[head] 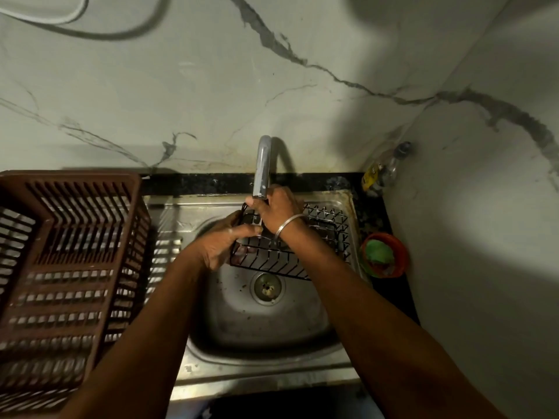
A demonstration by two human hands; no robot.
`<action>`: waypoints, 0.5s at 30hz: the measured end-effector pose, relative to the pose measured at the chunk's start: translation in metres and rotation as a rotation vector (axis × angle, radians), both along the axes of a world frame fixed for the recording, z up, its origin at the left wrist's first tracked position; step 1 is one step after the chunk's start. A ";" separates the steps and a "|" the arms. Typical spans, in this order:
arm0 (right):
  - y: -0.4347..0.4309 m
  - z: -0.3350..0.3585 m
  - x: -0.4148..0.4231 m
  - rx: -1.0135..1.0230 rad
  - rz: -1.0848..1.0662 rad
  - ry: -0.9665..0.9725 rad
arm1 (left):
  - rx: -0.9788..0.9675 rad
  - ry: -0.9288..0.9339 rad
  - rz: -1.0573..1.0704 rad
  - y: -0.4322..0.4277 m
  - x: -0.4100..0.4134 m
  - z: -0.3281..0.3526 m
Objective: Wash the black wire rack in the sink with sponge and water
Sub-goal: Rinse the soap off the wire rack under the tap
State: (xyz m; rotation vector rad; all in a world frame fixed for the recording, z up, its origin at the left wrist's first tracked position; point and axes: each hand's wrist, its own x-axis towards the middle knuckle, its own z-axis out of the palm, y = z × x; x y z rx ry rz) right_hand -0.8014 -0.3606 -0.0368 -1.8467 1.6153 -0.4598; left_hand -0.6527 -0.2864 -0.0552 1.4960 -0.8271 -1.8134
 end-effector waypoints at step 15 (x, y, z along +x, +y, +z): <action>0.044 -0.005 -0.027 -0.315 0.468 0.215 | -0.100 0.024 0.205 0.014 -0.013 -0.005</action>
